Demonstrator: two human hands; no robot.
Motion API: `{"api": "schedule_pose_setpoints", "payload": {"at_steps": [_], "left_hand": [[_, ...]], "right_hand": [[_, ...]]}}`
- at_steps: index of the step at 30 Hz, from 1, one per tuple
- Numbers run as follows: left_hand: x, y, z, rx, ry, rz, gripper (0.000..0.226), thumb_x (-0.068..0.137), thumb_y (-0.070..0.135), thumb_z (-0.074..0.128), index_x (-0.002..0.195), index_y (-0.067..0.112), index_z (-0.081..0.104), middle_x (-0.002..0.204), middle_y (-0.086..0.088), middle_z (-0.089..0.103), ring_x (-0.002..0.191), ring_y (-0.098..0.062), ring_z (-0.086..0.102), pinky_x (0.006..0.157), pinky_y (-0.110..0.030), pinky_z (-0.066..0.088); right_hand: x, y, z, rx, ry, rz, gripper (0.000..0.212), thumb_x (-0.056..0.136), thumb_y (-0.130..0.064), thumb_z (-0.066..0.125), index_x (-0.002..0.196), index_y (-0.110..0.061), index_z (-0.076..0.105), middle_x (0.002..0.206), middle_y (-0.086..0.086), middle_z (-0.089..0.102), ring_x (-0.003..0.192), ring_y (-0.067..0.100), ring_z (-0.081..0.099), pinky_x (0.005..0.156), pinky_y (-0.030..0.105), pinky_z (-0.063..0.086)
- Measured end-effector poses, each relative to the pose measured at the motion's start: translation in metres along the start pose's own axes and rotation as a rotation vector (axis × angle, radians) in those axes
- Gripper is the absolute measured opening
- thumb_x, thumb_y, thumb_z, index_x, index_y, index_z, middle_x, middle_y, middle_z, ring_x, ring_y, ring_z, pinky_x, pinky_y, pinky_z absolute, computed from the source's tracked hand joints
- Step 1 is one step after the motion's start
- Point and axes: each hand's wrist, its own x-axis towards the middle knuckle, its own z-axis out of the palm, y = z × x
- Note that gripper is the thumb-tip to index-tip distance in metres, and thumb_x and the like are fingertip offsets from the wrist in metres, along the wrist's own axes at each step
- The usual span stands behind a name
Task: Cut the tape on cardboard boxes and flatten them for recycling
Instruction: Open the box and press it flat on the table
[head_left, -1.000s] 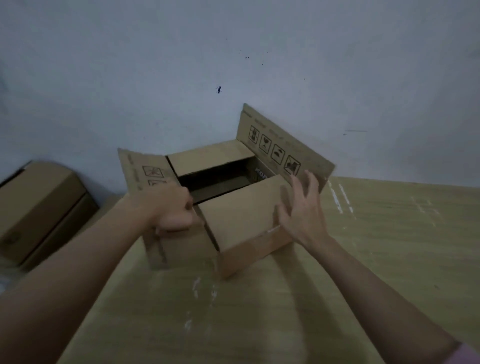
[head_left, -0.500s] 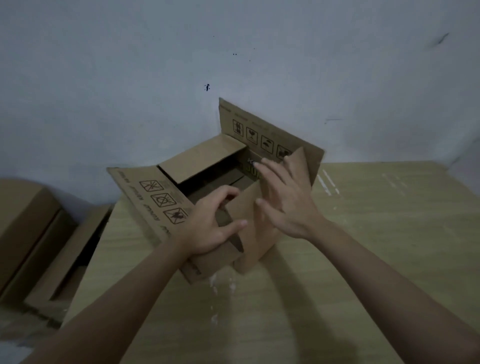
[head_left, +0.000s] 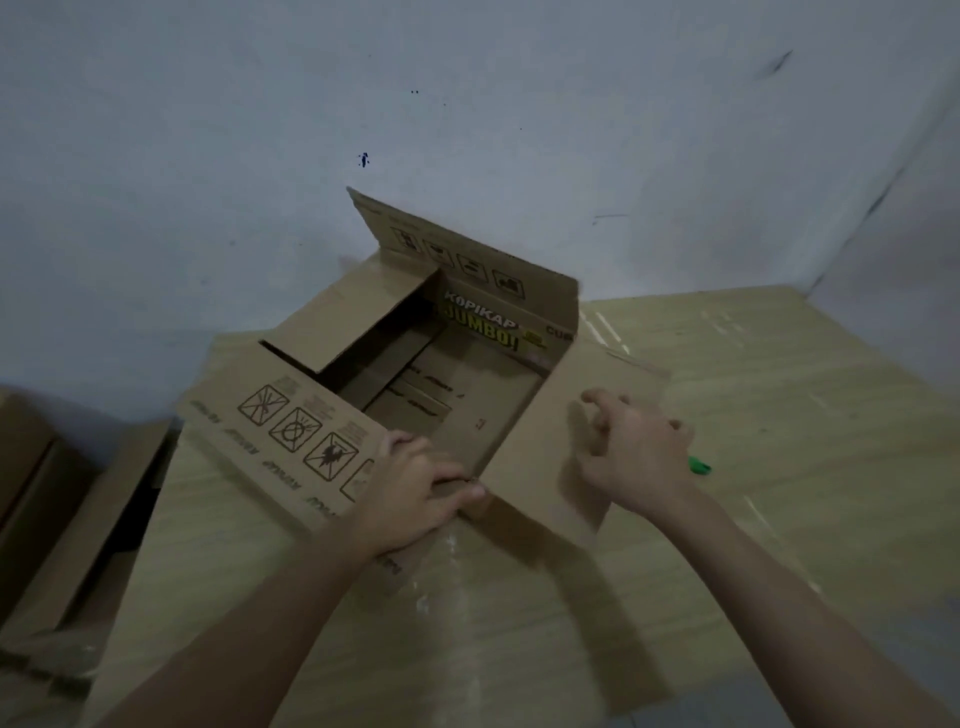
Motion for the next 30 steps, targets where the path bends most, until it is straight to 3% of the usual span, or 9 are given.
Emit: {"api": "schedule_pose_setpoints", "payload": {"at_steps": [2,7,9,12,17,19,22,25,30], "left_hand": [[-0.005,0.006,0.011,-0.069,0.155,0.021,0.060,0.080,0.075,0.031,0.090,0.033,0.073,0.091,0.022,0.068,0.090,-0.004,0.052,0.090,-0.024,0.014],[-0.012,0.033,0.046,-0.079,0.306,-0.015,0.044,0.082,0.065,0.045,0.086,0.032,0.075,0.086,0.021,0.069,0.087,-0.001,0.050,0.095,-0.027,0.015],[-0.011,0.037,0.054,-0.119,0.355,-0.016,0.038,0.081,0.061,0.051,0.082,0.031,0.075,0.084,0.020,0.070,0.086,0.001,0.049,0.096,-0.024,0.014],[-0.004,0.038,0.053,-0.172,0.356,-0.056,0.043,0.079,0.061,0.049,0.086,0.029,0.076,0.087,0.017,0.071,0.089,-0.002,0.052,0.097,-0.018,0.010],[0.010,0.030,0.039,-0.365,0.101,-0.164,0.056,0.084,0.057,0.042,0.125,0.023,0.060,0.122,0.002,0.062,0.119,-0.012,0.049,0.102,-0.028,0.029],[0.016,0.022,0.027,-0.512,0.086,-0.254,0.045,0.094,0.037,0.051,0.138,0.025,0.045,0.136,-0.003,0.051,0.128,-0.018,0.044,0.107,-0.036,0.034],[0.027,0.011,-0.006,-0.616,0.171,-0.436,0.062,0.095,0.029,0.053,0.146,0.038,0.019,0.153,0.003,0.026,0.139,-0.020,0.030,0.114,-0.045,0.027],[0.029,0.000,-0.040,-0.659,0.243,-0.542,0.079,0.094,0.020,0.054,0.150,0.031,0.000,0.158,0.006,0.005,0.144,-0.016,0.009,0.117,-0.038,0.012],[0.007,-0.002,-0.068,-0.548,0.571,-0.645,0.084,0.091,0.013,0.058,0.151,0.030,0.003,0.158,0.007,0.011,0.142,-0.014,0.016,0.114,-0.038,0.018]], "right_hand": [[0.007,-0.006,0.001,-0.025,-0.083,0.129,0.066,0.081,-0.027,0.062,0.139,-0.024,0.030,0.122,0.002,0.054,0.117,0.026,0.046,0.101,0.043,0.028],[0.054,-0.030,-0.007,0.502,0.198,-0.036,0.092,0.085,-0.027,0.068,0.150,-0.015,0.005,0.153,0.010,0.022,0.138,0.027,0.027,0.110,0.037,0.026],[0.076,-0.035,-0.018,0.605,0.258,-0.080,0.071,0.090,-0.028,0.063,0.146,-0.012,0.024,0.148,0.010,0.035,0.135,0.025,0.033,0.107,0.029,0.028],[0.098,-0.038,-0.035,0.661,0.373,-0.103,0.028,0.095,-0.027,0.053,0.109,-0.004,0.059,0.103,0.011,0.064,0.096,0.025,0.058,0.076,0.025,0.039],[0.102,-0.051,-0.063,0.614,0.547,-0.118,0.031,0.097,-0.029,0.050,0.070,-0.013,0.046,0.062,-0.009,0.043,0.072,0.012,0.043,0.060,0.023,0.024],[0.099,-0.056,-0.067,0.643,0.584,-0.128,0.032,0.097,-0.028,0.049,0.076,-0.005,0.053,0.063,-0.005,0.047,0.065,0.010,0.042,0.057,0.023,0.024],[0.097,-0.055,-0.061,0.717,0.586,-0.130,0.029,0.097,-0.028,0.050,0.076,-0.008,0.052,0.063,-0.008,0.050,0.061,0.007,0.045,0.057,0.017,0.034],[0.094,-0.048,-0.051,0.759,0.556,-0.167,0.027,0.096,-0.028,0.049,0.086,-0.005,0.059,0.081,0.006,0.063,0.079,0.021,0.059,0.071,0.034,0.047],[0.080,-0.044,-0.040,0.729,0.452,-0.259,0.016,0.097,-0.017,0.049,0.104,-0.007,0.059,0.095,-0.002,0.057,0.085,0.004,0.050,0.070,0.003,0.034]]}}
